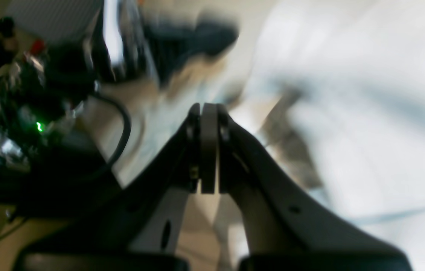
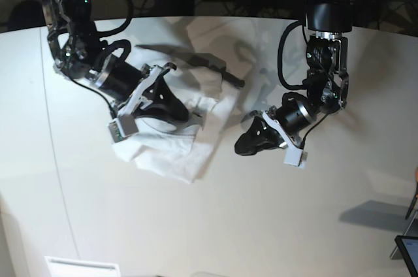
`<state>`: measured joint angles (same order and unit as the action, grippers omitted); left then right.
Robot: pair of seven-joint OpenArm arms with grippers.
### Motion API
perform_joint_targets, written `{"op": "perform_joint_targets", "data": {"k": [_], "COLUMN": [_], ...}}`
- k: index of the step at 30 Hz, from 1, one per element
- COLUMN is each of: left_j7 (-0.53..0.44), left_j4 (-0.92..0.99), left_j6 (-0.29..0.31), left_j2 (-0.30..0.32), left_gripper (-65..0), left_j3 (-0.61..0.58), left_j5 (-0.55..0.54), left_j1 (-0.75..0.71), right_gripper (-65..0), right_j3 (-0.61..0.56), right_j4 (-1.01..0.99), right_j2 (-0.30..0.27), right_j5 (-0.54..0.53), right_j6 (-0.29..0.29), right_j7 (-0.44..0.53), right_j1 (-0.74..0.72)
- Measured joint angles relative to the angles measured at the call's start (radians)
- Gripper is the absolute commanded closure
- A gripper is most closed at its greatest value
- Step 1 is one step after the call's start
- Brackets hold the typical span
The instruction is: Fold the T-shirt properly
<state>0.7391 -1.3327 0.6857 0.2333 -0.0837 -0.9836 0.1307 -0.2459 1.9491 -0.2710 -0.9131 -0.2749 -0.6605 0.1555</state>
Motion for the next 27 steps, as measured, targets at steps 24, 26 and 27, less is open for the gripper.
{"op": "perform_joint_targets", "data": {"k": [24,26,27], "left_j7": [0.000,0.000,0.000], "left_j4": [0.000,0.000,0.000], "left_j6": [0.000,0.000,0.000], "left_j2": [0.043,0.044,0.044], "left_gripper": [-5.0,-5.0,-5.0], "left_j3": [0.004,0.003,0.003], "left_j5": [0.000,0.000,0.000], "left_j1": [-0.005,-0.005,-0.006], "right_gripper": [-42.2,-42.1,-42.1], "right_j3": [0.066,0.040,0.027], "right_j4": [0.023,0.023,0.023], "right_j2": [-0.163,-0.161,-0.158], "right_j5": [0.233,0.233,0.233], "right_j6": [-0.011,-0.011,-0.011], "right_j7": [-0.010,-0.010,-0.010], "right_j1": [0.010,-0.004,-0.014]}}
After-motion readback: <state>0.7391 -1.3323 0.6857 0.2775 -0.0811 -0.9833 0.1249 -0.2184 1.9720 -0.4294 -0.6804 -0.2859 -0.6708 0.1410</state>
